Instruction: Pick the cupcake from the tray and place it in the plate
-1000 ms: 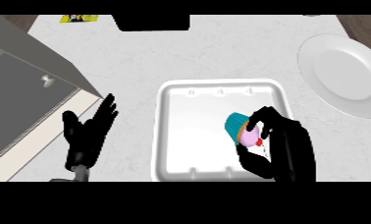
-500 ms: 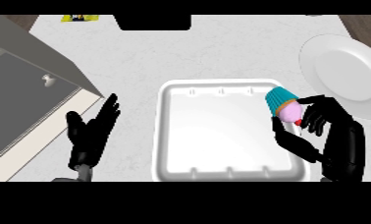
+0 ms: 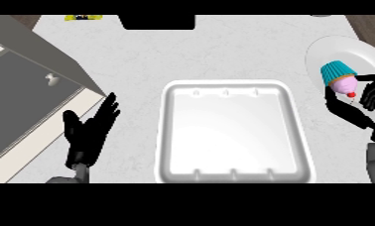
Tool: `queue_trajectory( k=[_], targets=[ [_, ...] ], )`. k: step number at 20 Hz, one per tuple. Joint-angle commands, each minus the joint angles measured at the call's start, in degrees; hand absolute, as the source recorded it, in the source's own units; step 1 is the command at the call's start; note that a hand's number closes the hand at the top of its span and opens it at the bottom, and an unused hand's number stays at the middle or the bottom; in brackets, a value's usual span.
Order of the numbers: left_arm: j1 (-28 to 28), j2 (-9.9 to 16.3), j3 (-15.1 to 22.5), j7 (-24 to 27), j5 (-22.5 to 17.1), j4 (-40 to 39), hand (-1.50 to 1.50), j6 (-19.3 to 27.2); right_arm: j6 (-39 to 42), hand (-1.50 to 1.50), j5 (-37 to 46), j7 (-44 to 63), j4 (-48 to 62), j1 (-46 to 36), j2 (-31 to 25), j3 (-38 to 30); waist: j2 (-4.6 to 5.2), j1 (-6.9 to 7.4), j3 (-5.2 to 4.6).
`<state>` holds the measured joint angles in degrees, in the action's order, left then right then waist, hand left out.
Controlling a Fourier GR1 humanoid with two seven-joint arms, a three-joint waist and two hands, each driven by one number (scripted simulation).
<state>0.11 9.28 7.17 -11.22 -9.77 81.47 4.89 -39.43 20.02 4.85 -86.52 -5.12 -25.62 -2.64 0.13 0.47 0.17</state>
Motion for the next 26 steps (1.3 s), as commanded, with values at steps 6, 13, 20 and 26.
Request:
queue_trajectory(
  k=[6, 13, 20, 26],
  targets=[
    [1.12, -1.84, 1.39, 2.69, 2.28, -2.81, 0.0, 0.02, 3.62, 1.5, -10.53, -23.79, 34.82, -16.66, -3.51, -13.61, 0.33, 0.97, -0.04],
    [0.05, -1.26, 1.26, -0.64, 0.91, 1.13, 0.0, -1.24, 10.65, 1.5, -14.66, -37.29, 56.18, -26.56, -11.38, -21.75, 0.78, 2.01, 0.12],
    [-1.34, -1.08, 2.1, -1.62, 1.89, 2.61, 0.0, -1.12, 16.21, -1.5, -4.47, -24.88, 69.81, -29.54, -16.65, -13.12, 1.57, 4.68, 0.2],
    [-2.76, -2.97, 2.48, -1.82, 2.35, 0.53, 0.0, 0.01, 23.3, -1.5, -8.09, -31.91, 72.79, -33.05, -14.87, -16.48, 1.89, 4.23, 0.48]
  ],
)
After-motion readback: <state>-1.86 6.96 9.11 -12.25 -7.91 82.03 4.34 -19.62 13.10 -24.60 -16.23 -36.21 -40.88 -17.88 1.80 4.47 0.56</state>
